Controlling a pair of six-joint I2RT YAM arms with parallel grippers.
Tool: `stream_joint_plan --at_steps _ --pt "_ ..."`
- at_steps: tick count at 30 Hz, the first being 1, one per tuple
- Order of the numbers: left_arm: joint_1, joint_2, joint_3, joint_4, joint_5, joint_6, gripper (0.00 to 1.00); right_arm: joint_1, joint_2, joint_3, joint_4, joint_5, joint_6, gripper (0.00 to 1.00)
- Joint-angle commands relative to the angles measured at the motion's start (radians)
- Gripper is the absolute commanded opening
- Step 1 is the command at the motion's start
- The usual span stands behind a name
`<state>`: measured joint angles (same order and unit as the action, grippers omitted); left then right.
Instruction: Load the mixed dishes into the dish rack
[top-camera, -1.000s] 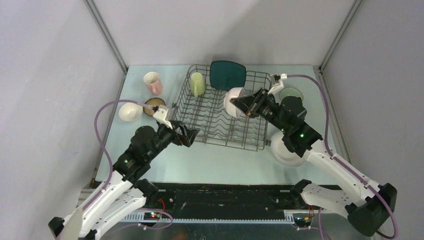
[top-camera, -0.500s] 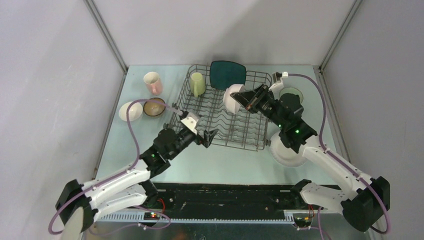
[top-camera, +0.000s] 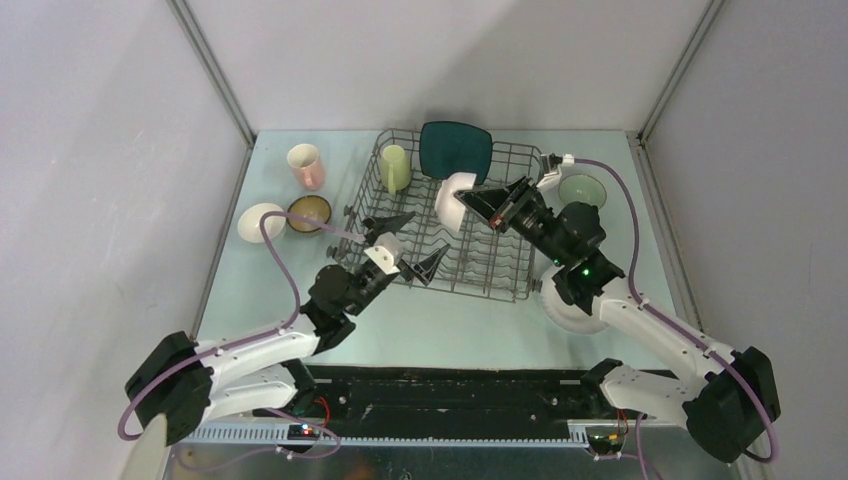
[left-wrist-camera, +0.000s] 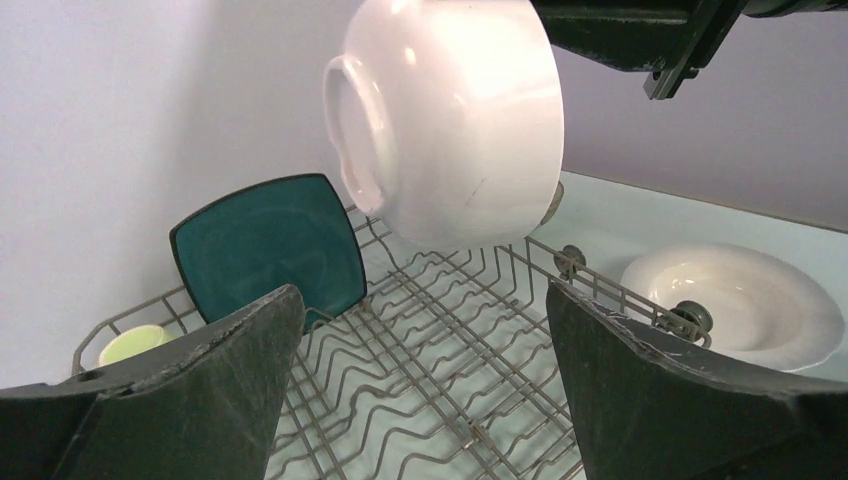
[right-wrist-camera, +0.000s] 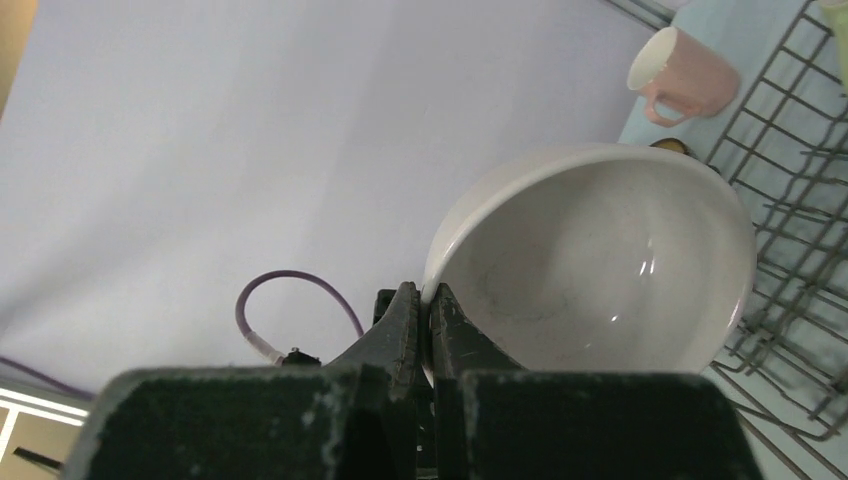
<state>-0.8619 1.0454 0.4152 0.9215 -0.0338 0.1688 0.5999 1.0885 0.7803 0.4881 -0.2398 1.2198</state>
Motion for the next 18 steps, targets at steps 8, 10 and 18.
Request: stream_joint_plan --at_steps 8,10,18 --pt "-0.01 0.03 0.1 0.028 0.057 0.088 1.0 0.045 0.013 0.008 0.161 -0.004 0.038 0.0" --pt "-0.013 0.033 0.114 0.004 0.054 0.109 1.0 0.052 0.018 0.008 0.158 0.002 0.04 0.0" --pt "-0.019 0.028 0.155 -0.068 0.085 0.157 0.88 0.072 0.028 0.008 0.169 0.014 0.04 0.0"
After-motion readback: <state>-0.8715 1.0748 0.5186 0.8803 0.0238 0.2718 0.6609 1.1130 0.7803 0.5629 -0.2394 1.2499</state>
